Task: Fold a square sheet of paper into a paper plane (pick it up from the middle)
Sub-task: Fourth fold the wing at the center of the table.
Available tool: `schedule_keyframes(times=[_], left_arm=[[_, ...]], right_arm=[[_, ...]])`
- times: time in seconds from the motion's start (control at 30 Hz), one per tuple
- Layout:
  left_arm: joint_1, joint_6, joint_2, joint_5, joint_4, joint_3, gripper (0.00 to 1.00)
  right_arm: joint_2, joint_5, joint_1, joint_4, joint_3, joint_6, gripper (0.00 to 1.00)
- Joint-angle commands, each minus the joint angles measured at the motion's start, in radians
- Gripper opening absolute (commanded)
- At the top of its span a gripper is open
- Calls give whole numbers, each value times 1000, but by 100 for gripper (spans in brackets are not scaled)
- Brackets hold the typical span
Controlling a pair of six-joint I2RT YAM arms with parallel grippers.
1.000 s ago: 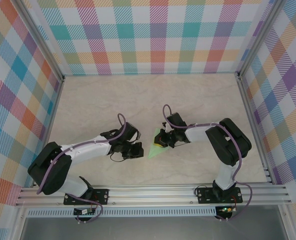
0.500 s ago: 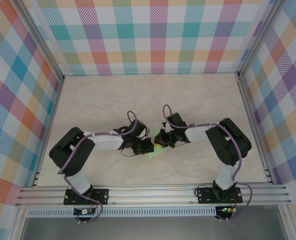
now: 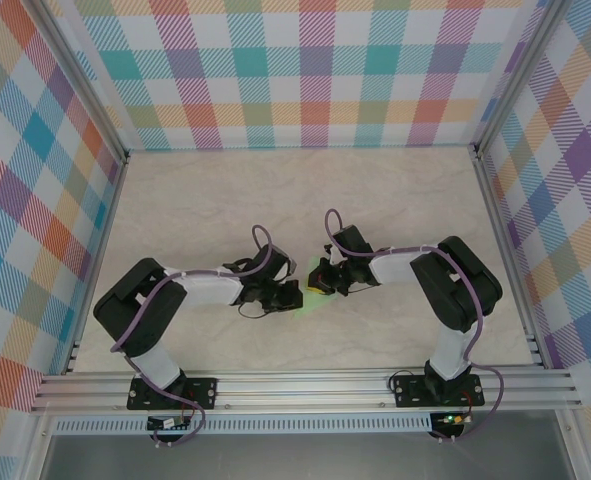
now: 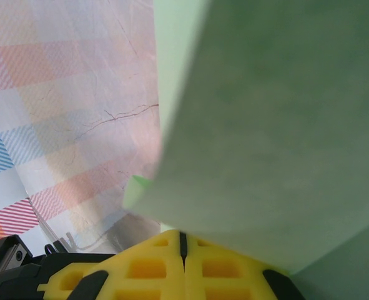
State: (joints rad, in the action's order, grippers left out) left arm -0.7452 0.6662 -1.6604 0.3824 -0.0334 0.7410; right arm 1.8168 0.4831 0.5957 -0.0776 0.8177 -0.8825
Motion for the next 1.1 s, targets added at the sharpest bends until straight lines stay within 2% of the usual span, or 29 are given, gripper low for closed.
schedule_keyframes(times=[0.0,0.27,0.4,0.73,1.07], left_arm=[[-6,-20,46,-40,-180,-75,7],[-6,-10,171,-36,-204,-18,8],[-6,-4,185,-36,-198,34,9],[-16,23,74,126,-59,70,11],[-18,-6,-5,53,-118,31,11]], right_arm=[[64,-141,-7,128,-42,1,4],[64,-136,-7,125,-42,0,4],[65,-135,-7,125,-42,1,4],[71,-131,-7,124,-37,1,5],[81,-129,-7,119,-41,1,5]])
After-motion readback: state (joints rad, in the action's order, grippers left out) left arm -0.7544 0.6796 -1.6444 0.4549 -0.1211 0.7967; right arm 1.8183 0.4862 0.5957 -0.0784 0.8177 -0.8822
